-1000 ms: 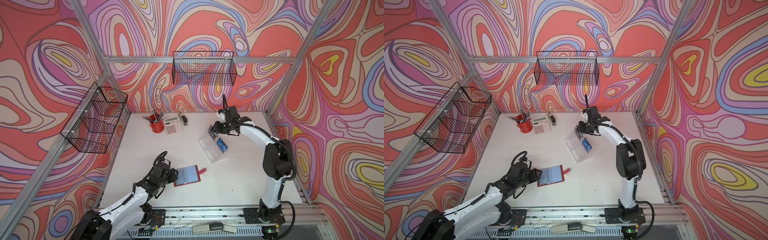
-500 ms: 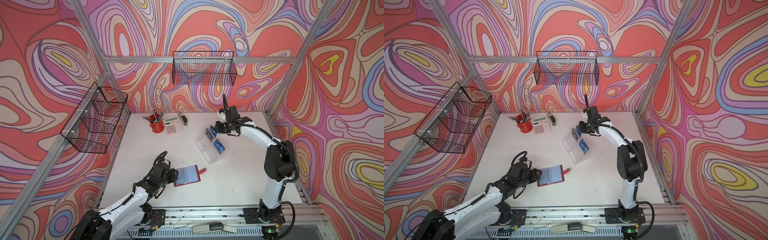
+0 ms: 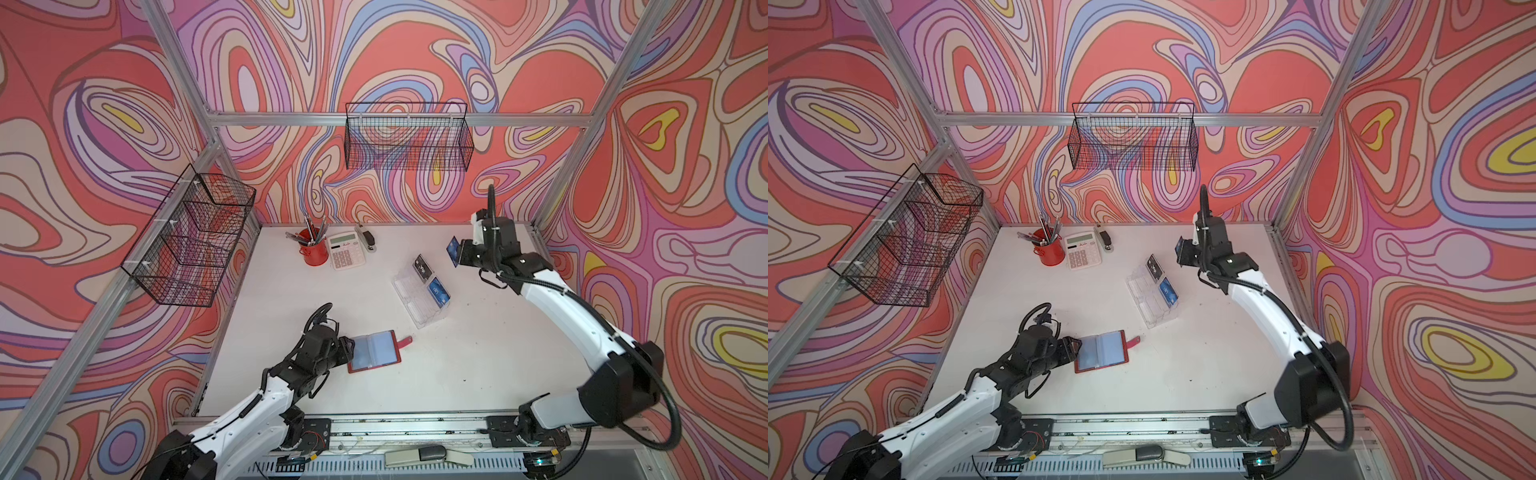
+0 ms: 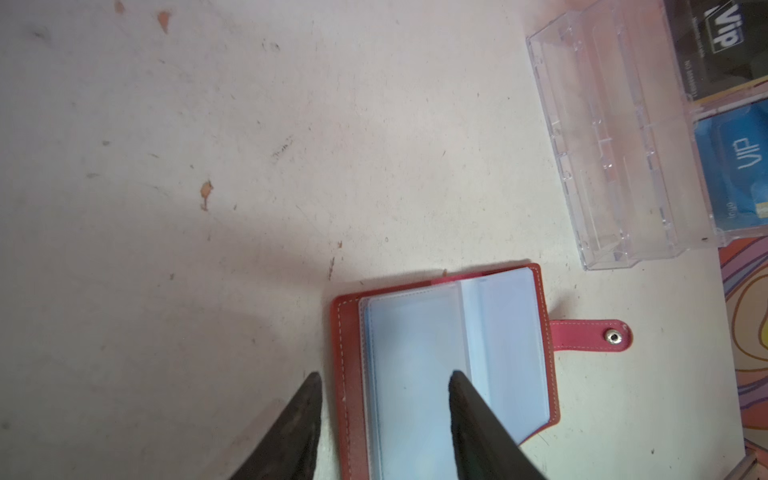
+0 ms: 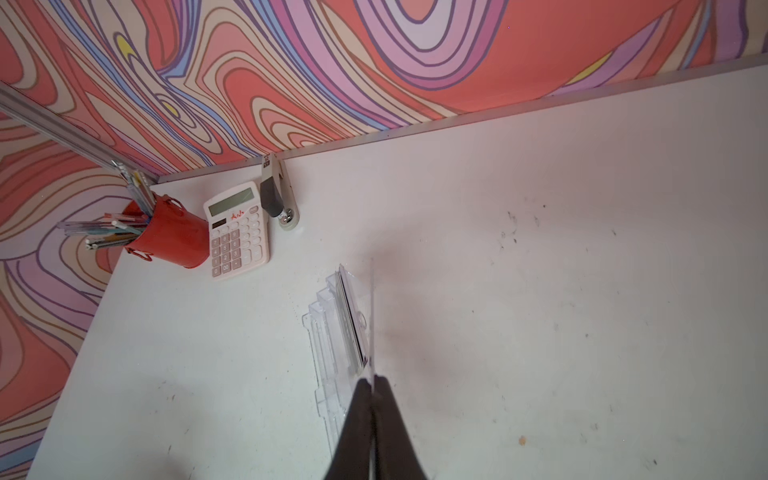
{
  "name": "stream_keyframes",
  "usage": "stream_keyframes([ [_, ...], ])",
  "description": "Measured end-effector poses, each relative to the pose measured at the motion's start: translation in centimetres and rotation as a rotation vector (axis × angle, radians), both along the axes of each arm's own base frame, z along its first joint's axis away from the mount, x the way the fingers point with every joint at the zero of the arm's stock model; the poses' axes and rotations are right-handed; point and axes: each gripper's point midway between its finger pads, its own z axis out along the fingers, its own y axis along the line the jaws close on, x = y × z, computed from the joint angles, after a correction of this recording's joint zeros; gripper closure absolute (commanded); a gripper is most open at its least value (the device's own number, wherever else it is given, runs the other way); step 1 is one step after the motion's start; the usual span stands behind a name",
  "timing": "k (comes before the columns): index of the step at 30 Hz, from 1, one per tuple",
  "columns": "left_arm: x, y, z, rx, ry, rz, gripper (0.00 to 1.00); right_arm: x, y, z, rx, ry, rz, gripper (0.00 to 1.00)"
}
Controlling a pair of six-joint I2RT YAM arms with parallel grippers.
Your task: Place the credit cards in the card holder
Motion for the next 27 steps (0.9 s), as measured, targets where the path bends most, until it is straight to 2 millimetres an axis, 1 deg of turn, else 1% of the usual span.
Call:
stream_keyframes([
  [1, 0.1, 0.0, 0.3, -0.003, -0.011, 0.003, 0.48, -1.3, 0.4, 0.2, 0.031, -0.023, -0.011, 1.0],
  [2, 0.1, 0.1, 0.6, -0.008, -0.026, 0.008, 0.48, -3.1, 1.5, 0.2, 0.07, -0.048, -0.005, 1.0],
  [5, 0.1, 0.4, 0.8, -0.016, -0.049, 0.024, 0.48, -7.9, 6.3, -1.1, 0.171, -0.072, 0.079, 1.0],
  [6, 0.0, 0.5, 0.7, -0.017, -0.051, 0.028, 0.47, -9.1, 7.7, -1.7, 0.197, -0.073, 0.1, 1.0],
  [8, -0.2, 0.8, 0.3, -0.015, -0.046, 0.04, 0.47, -11.9, 10.8, -3.7, 0.236, -0.065, 0.146, 1.0],
  [11, -0.3, 1.1, 0.0, -0.009, -0.037, 0.053, 0.47, -15.2, 14.3, -7.1, 0.256, -0.032, 0.187, 1.0],
  [14, -0.4, 1.2, -0.1, -0.009, -0.031, 0.064, 0.47, -17.2, 17.2, -9.8, 0.284, -0.015, 0.202, 1.0],
  [16, -0.4, 1.2, -0.2, -0.013, -0.028, 0.067, 0.47, -18.0, 18.5, -11.3, 0.291, -0.001, 0.204, 1.0],
  [19, -0.4, 1.3, -0.3, -0.014, -0.018, 0.072, 0.47, -18.6, 20.3, -12.6, 0.333, 0.002, 0.196, 1.0],
  [21, -0.5, 1.3, -0.6, -0.01, -0.006, 0.074, 0.47, -18.9, 21.1, -13.2, 0.366, 0.0, 0.192, 1.0],
  [27, -0.7, 1.4, -1.3, -0.007, 0.025, 0.085, 0.47, -19.6, 22.6, -15.6, 0.425, 0.006, 0.159, 1.0],
])
